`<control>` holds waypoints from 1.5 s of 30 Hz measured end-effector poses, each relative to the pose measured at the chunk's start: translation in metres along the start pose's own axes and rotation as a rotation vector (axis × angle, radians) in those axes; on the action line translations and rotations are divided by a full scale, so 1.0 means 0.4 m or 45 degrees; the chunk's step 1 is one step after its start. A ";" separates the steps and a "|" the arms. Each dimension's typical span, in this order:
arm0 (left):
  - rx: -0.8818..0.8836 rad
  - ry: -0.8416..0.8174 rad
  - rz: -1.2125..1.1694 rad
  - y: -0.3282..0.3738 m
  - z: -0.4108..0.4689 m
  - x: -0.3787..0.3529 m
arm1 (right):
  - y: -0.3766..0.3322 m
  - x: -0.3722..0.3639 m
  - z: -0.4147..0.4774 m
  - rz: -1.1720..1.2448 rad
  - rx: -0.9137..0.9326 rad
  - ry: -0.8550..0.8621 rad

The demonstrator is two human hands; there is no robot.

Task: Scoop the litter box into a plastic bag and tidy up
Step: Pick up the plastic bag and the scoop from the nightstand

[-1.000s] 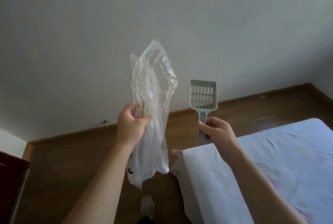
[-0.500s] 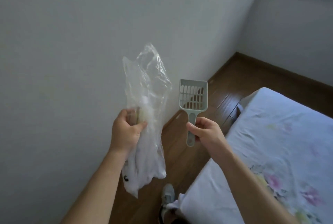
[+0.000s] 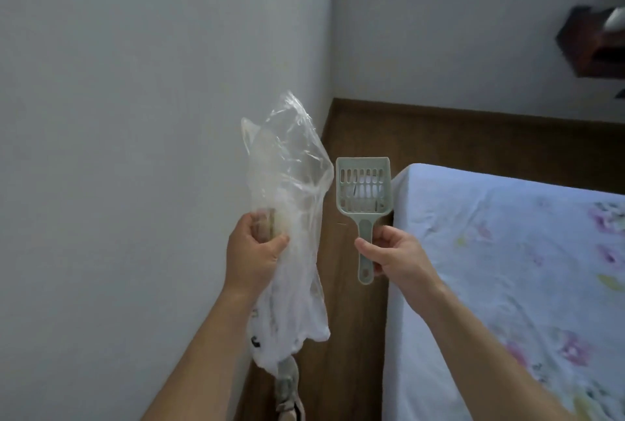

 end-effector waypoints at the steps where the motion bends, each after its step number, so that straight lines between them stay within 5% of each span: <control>1: -0.014 -0.039 -0.007 0.012 0.063 -0.016 | -0.017 0.000 0.044 0.005 0.000 0.035; 14: -0.095 -0.509 -0.126 0.202 0.726 -0.324 | -0.203 0.163 0.502 0.109 0.025 0.482; 33: -0.187 -0.831 -0.095 0.609 1.541 -1.069 | -0.526 0.835 1.299 0.245 0.063 0.782; 45: -0.384 -1.444 0.129 0.852 1.942 -1.723 | -0.579 1.176 1.616 0.469 -0.079 1.479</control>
Point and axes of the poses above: each hand's wrist, its own z-axis towards the middle knuckle, its own x-axis out of the back of the hand, y = z × x, the point moved 3 cm from there along z, towards the middle knuckle, and after that the axes turned 5 degrees about -y, right-handed, at the moved point
